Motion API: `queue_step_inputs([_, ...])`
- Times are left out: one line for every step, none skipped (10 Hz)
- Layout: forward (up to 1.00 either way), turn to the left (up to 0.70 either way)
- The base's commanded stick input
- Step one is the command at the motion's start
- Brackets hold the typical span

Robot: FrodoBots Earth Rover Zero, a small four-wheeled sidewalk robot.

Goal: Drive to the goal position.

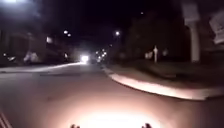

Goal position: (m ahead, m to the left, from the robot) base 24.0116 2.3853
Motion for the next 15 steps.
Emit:
queue_step_inputs([0.70,0.00])
queue_step_inputs([0.70,0.00])
queue_step_inputs([0.70,0.00])
queue_step_inputs([0.70,0.00])
queue_step_inputs([0.70,0.00])
queue_step_inputs([0.70,0.07])
queue_step_inputs([0.70,0.19])
queue_step_inputs([0.70,0.30])
queue_step_inputs([0.70,0.07])
queue_step_inputs([0.70,0.00])
queue_step_inputs([0.70,0.00])
queue_step_inputs([0.70,0.00])
queue_step_inputs([0.70,0.00])
queue_step_inputs([0.70,0.00])
queue_step_inputs([0.70,0.00])
